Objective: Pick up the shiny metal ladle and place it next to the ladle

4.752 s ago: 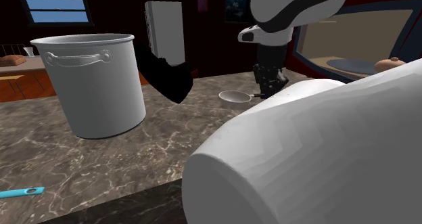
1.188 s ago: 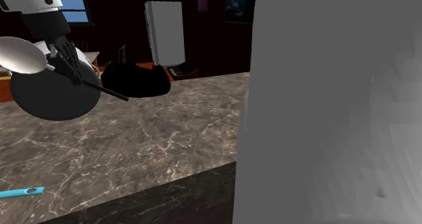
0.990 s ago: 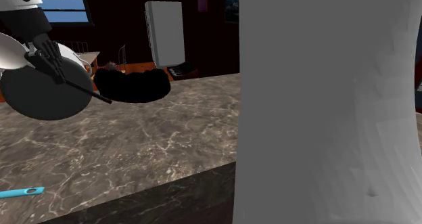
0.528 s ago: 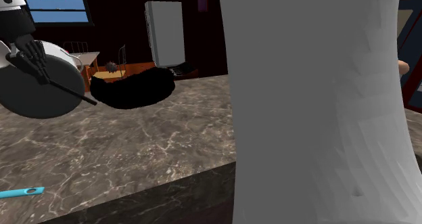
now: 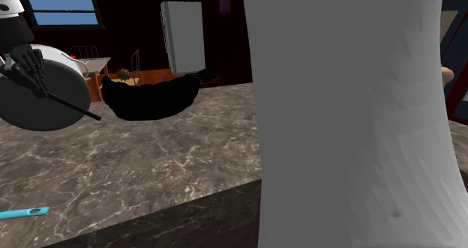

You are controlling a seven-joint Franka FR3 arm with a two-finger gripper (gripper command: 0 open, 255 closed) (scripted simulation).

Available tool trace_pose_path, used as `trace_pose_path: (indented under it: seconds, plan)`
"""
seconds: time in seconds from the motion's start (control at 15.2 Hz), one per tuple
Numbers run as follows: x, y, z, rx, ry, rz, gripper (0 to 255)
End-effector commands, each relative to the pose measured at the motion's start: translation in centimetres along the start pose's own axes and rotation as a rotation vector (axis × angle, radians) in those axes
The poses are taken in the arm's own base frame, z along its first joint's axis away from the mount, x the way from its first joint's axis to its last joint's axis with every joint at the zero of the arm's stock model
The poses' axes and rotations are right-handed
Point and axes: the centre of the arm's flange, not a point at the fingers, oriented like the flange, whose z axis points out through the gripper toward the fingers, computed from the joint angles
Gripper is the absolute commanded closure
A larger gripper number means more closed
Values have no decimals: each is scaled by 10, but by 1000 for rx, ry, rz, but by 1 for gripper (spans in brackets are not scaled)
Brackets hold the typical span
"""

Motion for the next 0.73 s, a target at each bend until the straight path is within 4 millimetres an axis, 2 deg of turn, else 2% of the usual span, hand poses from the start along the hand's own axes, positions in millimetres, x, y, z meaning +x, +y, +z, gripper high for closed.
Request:
trace_pose_path:
  seconds: [0.0,0.46,0.66]
  plan:
    - [-3,-4,70,56,-82,-6,255]
    - [-2,-10,107,56,-82,-6,255]
    - [-2,-10,109,56,-82,-6,255]
